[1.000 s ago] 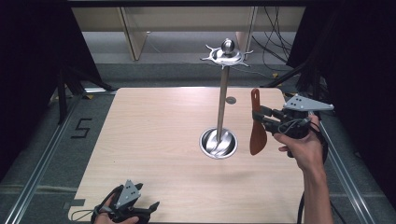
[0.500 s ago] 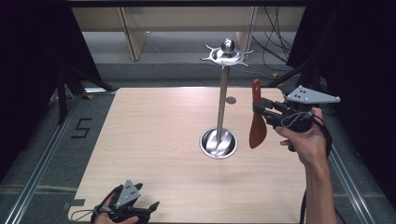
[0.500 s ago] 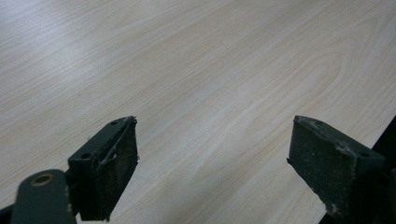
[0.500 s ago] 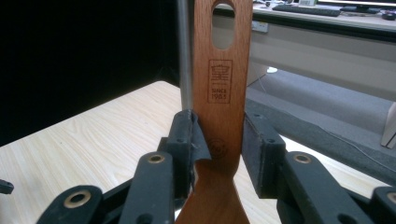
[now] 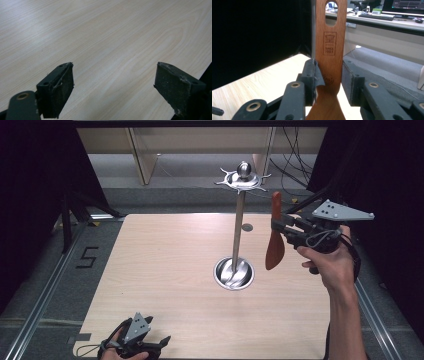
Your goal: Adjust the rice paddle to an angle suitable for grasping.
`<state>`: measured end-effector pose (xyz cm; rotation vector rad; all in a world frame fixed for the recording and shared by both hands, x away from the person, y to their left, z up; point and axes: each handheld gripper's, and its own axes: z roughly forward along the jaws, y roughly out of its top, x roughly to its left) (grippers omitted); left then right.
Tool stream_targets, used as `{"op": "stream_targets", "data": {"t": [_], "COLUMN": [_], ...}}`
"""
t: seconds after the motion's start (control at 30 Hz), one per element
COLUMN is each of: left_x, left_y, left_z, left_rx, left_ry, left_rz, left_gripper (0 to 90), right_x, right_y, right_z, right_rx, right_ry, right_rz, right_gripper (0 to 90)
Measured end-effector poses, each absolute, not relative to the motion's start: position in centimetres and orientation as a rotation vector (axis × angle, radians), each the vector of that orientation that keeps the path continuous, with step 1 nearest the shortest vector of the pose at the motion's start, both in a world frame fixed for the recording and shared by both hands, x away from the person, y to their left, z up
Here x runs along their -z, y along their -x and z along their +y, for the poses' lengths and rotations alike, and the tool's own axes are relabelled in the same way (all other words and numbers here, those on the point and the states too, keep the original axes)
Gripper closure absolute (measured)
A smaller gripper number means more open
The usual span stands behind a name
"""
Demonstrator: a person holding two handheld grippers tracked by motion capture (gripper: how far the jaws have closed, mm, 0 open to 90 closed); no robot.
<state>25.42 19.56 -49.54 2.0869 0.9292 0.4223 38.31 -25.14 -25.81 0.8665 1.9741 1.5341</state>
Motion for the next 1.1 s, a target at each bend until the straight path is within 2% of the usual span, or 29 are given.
{"op": "stream_targets", "data": {"t": [0.47, 1.1], "left_x": [49.5, 49.5], "left_y": [-25.4, -25.4], "left_z": [19.5, 19.6], "left_rx": [-0.423, -0.433], "left_ry": [-2.089, -2.099], "left_rz": [0.929, 0.918], "left_gripper": [15.1, 15.1], "right_x": [24.3, 24.5], "right_y": [-38.8, -40.0], "right_z": [-24.2, -23.1], "right_rx": [-1.575, -1.572], "right_ry": [-0.838, -0.847], "right_rz": [1.975, 2.007], "right_gripper": [67.0, 67.0]}}
